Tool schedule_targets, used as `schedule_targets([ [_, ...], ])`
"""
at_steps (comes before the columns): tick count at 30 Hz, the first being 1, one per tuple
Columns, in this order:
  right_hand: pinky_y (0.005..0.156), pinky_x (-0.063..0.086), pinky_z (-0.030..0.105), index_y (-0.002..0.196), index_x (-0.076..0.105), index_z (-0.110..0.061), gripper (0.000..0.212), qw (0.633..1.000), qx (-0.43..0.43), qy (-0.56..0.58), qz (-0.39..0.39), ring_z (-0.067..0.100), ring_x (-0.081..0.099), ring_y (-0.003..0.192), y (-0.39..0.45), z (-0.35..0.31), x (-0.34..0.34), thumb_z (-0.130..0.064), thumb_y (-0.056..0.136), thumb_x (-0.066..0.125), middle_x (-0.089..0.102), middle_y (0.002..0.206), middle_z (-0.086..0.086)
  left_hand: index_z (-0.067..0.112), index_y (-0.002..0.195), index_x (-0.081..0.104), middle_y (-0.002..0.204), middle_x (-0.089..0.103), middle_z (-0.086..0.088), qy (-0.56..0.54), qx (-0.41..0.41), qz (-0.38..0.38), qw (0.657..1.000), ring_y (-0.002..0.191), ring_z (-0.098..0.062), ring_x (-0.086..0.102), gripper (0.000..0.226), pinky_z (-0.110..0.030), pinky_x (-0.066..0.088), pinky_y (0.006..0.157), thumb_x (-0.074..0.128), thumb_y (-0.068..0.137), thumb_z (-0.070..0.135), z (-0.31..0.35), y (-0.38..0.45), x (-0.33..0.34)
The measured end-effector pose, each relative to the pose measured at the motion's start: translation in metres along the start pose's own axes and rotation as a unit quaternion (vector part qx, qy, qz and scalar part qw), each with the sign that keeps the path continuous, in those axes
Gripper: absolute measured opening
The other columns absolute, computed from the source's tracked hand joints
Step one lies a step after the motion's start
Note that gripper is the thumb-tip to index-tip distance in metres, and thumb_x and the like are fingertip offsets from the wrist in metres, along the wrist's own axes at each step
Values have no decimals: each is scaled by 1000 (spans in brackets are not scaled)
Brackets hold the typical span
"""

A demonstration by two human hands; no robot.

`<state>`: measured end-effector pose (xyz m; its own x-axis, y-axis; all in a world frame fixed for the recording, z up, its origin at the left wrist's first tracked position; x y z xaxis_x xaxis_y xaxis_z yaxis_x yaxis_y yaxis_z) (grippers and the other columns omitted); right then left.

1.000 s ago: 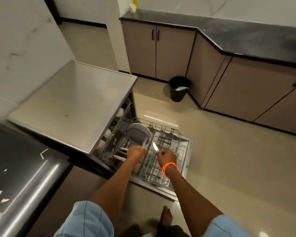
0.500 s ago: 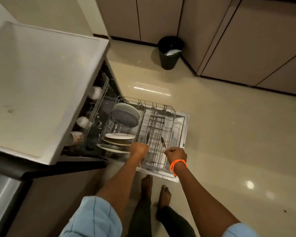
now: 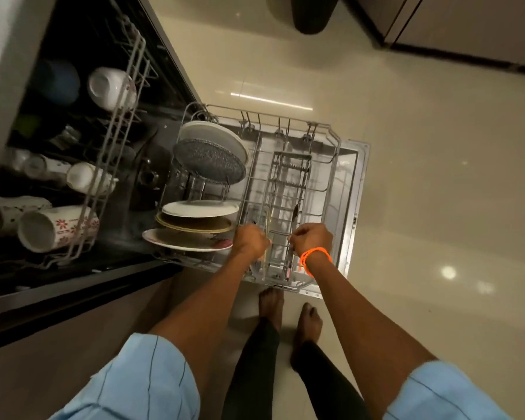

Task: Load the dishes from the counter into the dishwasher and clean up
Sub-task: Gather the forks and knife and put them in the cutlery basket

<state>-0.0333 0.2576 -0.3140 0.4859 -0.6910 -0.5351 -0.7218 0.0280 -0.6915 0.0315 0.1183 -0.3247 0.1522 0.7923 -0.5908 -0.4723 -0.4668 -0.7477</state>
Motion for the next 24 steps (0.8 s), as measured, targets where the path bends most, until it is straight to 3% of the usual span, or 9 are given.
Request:
schedule_targets([
  [5, 72, 59, 32, 71, 73, -15, 10, 998, -23, -55, -9, 24, 69, 70, 35, 15, 48, -7, 71, 79, 72, 72, 8, 10, 75, 73, 70, 70, -3, 15, 24, 19, 999, 65, -14, 68, 16, -30, 61, 65, 75, 88, 21, -15, 52, 26],
  [9, 74, 58, 30, 73, 74, -14, 9, 996, -36, -78, -5, 25, 69, 75, 49, 27, 75, -5, 73, 76, 73, 77, 8, 9, 78, 72, 75, 70, -5, 31, 44, -1, 999, 70, -16, 69, 13, -31, 61, 67, 74, 89, 16, -20, 76, 44],
  [13, 67, 54, 28, 74, 73, -9, 7, 997, -26, -72, 10, 26, 67, 72, 61, 33, 89, -3, 73, 75, 71, 75, 12, 11, 69, 66, 76, 72, -11, 48, 50, -8, 998, 72, -23, 73, 21, -39, 64, 68, 78, 86, 15, -20, 89, 58],
  [19, 70, 59, 34, 76, 71, -11, 10, 997, -13, -72, 26, 25, 68, 71, 65, 43, 99, -3, 74, 77, 72, 76, 9, 7, 78, 72, 73, 71, -7, 37, 38, -2, 999, 70, -18, 73, 15, -33, 62, 64, 79, 86, 17, -26, 89, 65],
  [24, 68, 57, 31, 79, 70, -10, 12, 998, -10, -59, 28, 24, 66, 71, 63, 49, 103, 1, 77, 70, 67, 74, 6, 9, 83, 74, 78, 71, -4, 19, 44, 10, 999, 75, -15, 70, 9, -22, 51, 58, 78, 88, 15, -30, 90, 67],
])
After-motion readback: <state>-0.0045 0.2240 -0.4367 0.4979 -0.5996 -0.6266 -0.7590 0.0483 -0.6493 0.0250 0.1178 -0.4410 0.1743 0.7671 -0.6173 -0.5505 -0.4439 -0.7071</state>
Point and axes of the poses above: each hand's wrist, its own y-axis towards the middle knuckle, its own x-axis out of the palm, z = x × y, the point moved 1 cm from there along y, towards the middle knuckle
